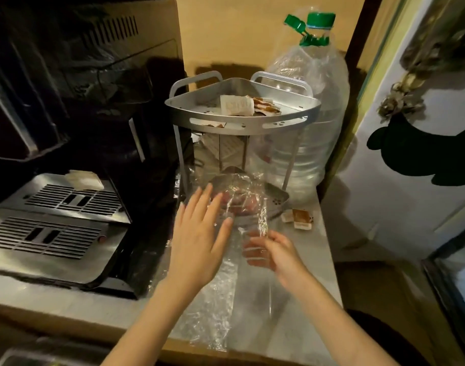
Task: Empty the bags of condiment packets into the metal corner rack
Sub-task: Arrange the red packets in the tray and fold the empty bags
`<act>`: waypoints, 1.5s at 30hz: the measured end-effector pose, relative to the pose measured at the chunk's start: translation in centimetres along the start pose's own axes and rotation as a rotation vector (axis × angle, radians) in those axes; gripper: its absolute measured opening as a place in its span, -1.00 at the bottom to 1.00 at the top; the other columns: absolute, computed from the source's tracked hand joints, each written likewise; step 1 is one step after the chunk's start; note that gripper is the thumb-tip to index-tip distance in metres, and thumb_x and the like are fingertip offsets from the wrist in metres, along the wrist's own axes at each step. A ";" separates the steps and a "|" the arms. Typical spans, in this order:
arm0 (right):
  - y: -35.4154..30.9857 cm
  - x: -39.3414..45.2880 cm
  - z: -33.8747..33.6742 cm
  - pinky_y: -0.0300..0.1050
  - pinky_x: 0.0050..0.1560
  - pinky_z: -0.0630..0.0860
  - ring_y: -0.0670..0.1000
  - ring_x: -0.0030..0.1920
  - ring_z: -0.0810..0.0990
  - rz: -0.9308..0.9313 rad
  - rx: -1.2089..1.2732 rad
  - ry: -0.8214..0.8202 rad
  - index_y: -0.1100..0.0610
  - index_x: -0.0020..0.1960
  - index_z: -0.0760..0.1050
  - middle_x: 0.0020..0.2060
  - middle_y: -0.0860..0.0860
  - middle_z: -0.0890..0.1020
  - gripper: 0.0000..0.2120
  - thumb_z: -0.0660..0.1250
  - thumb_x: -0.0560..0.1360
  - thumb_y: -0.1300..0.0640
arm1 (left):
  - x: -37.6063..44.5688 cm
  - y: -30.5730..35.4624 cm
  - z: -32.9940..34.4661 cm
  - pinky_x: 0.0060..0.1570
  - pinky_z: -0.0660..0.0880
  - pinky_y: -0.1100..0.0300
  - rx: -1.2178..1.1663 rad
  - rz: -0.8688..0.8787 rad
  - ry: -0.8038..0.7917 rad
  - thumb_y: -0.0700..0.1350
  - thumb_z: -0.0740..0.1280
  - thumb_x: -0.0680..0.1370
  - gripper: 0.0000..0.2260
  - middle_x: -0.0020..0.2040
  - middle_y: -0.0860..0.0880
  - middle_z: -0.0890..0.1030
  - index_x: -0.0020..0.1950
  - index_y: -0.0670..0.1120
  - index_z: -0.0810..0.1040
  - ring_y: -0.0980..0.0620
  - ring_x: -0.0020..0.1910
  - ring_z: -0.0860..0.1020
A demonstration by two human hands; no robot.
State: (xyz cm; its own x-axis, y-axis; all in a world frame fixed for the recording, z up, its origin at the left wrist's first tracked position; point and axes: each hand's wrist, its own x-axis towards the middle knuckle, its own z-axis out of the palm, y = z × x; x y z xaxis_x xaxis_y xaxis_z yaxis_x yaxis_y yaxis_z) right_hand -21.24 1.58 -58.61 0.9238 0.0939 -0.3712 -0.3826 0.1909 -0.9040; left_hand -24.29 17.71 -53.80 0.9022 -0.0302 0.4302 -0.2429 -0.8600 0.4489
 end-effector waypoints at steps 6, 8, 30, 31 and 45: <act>5.2 1.6 1.4 -0.09 -0.35 0.60 0.06 -0.41 0.64 0.193 0.028 0.031 0.33 -0.07 0.53 -0.37 0.13 0.69 -0.92 0.30 0.45 0.38 | -2.8 -4.0 5.0 0.41 -0.30 0.12 0.109 -0.142 -0.270 0.27 -0.37 0.41 -0.30 0.52 0.08 -0.11 0.49 0.05 -0.01 0.15 0.43 -0.28; 6.3 1.8 1.7 -0.04 -0.34 0.62 0.07 -0.40 0.64 0.226 -0.012 0.043 0.32 -0.07 0.53 -0.34 0.15 0.68 -0.92 0.33 0.44 0.36 | -3.7 -5.8 6.7 0.41 -0.30 0.09 0.106 -0.191 -0.356 0.27 -0.37 0.42 -0.31 0.53 0.06 -0.16 0.50 0.05 -0.06 0.13 0.43 -0.30; 8.8 3.5 2.4 0.08 0.49 -0.01 0.11 0.51 0.06 -0.600 -1.469 0.056 0.11 0.49 0.09 0.51 0.09 0.12 -0.31 0.30 0.42 0.20 | -7.9 -10.3 11.0 0.37 -0.39 0.01 0.289 -0.256 -0.539 0.26 -0.68 0.24 -0.25 0.45 0.02 -0.33 0.40 0.08 -0.35 0.04 0.43 -0.35; 9.0 3.7 2.3 0.12 0.50 -0.10 0.10 0.52 -0.04 -0.567 -1.493 0.010 0.11 0.50 0.06 0.52 0.08 0.04 -0.33 0.24 0.45 0.18 | -8.0 -10.3 11.0 0.37 -0.39 0.01 0.289 -0.255 -0.537 0.27 -0.65 0.27 -0.27 0.45 0.02 -0.33 0.41 0.09 -0.35 0.04 0.42 -0.36; 9.7 6.3 0.7 0.08 0.39 -0.41 0.02 0.50 -0.30 -0.343 -1.583 -0.203 0.03 0.51 -0.18 0.52 0.01 -0.21 -0.32 0.03 0.53 -0.19 | -7.5 -10.4 10.6 0.40 -0.37 0.01 0.294 -0.281 -0.604 0.19 -0.34 0.51 -0.52 0.50 0.02 -0.30 0.38 0.11 -0.38 0.08 0.41 -0.38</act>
State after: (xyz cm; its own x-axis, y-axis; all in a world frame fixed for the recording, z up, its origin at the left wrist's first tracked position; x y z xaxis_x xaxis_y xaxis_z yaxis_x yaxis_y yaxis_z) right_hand -19.14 4.71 -69.55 0.8916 0.4055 -0.2015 0.3431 -0.8953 -0.2840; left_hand -24.73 21.48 -70.05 0.9763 0.0084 -0.2161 0.0557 -0.9753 0.2137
